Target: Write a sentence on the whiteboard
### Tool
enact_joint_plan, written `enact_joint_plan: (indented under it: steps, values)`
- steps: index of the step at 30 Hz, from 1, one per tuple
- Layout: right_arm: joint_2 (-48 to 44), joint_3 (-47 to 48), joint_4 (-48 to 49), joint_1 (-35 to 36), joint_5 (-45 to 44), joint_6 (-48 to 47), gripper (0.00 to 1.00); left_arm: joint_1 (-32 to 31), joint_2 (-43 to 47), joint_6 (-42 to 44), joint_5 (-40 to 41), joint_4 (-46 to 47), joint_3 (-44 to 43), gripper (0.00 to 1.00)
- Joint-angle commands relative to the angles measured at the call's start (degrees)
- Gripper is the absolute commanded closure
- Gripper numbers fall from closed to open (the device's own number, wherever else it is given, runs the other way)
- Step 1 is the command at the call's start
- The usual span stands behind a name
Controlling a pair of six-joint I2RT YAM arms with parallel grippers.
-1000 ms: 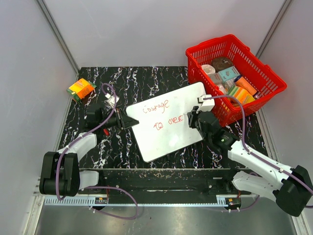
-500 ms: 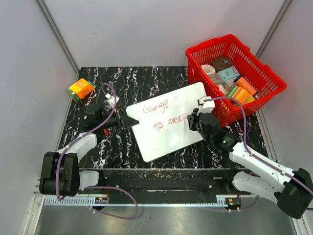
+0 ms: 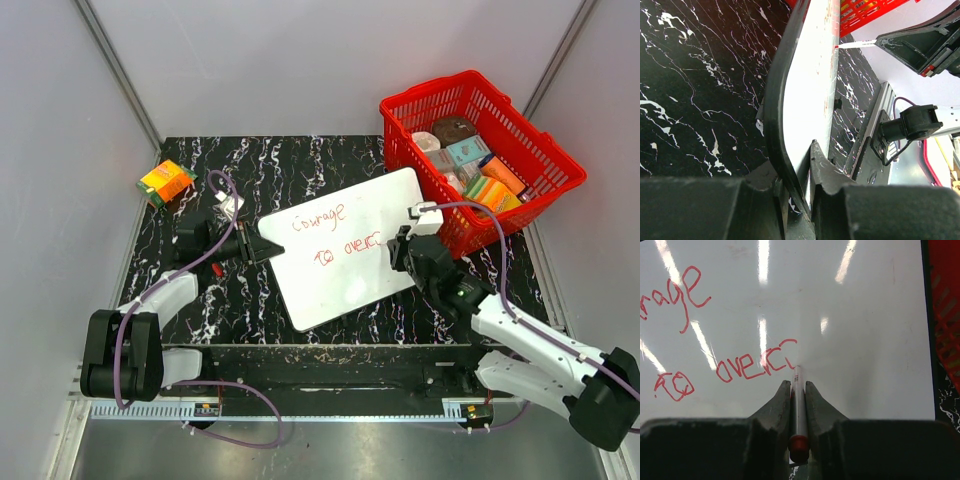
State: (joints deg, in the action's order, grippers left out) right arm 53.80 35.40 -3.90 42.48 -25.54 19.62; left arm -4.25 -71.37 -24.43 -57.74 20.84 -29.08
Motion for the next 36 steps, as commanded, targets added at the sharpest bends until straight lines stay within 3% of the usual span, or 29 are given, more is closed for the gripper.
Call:
enact_joint_plan:
  steps: [1, 18, 27, 36]
  values:
    - [1.74, 3.09, 0.91, -0.47, -3.99, -0.63, 1.0, -0.49, -0.87, 12.38, 10.28, 2.19, 1.48, 1.0]
    - [3.86, 5.21, 5.57, -0.82, -2.59, -1.42, 1.0, -0.85, -0.61, 12.38, 10.54, 2.36, 1.75, 1.0]
    - [-1.94, 3.1, 6.01, -0.82, -4.33, -2.3, 1.0, -0.93, -0.34, 12.3, 10.8, 2.19, 1.75, 1.0]
    - [1.65, 3.98, 5.57, -0.91, -5.13, -2.04, 1.0, -1.02, -0.34, 12.91, 10.72, 1.31, 1.57, 1.0]
